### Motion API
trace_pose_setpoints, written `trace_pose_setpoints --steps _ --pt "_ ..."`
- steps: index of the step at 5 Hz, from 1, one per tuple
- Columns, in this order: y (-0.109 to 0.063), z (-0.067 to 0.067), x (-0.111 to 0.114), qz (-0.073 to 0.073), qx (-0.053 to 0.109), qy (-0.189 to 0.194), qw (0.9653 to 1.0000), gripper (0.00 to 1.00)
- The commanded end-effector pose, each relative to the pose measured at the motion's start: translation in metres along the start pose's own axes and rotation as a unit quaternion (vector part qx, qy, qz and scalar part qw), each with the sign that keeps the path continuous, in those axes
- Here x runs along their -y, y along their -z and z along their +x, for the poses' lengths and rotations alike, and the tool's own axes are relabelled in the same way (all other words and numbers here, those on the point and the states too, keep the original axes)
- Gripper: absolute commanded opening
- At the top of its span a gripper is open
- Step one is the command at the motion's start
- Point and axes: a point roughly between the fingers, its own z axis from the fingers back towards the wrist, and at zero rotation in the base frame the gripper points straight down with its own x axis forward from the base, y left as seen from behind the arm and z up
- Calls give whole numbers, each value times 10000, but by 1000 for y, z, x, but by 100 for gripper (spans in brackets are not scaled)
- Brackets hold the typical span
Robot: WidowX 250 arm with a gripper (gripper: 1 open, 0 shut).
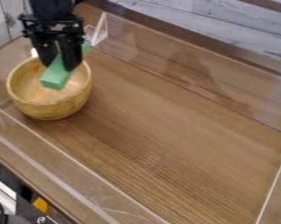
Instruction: Remove the green block from inside the brown bowl and put it on the table
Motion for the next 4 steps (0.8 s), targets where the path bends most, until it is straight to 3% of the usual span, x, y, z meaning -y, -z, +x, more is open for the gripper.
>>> trace_pose_setpoints --steps 1,3,4 --pt "1 1 29 122 220 307 9992 0" --pt "29 5 75 225 242 614 9976 0" --pt "40 11 83 229 297 674 9970 0"
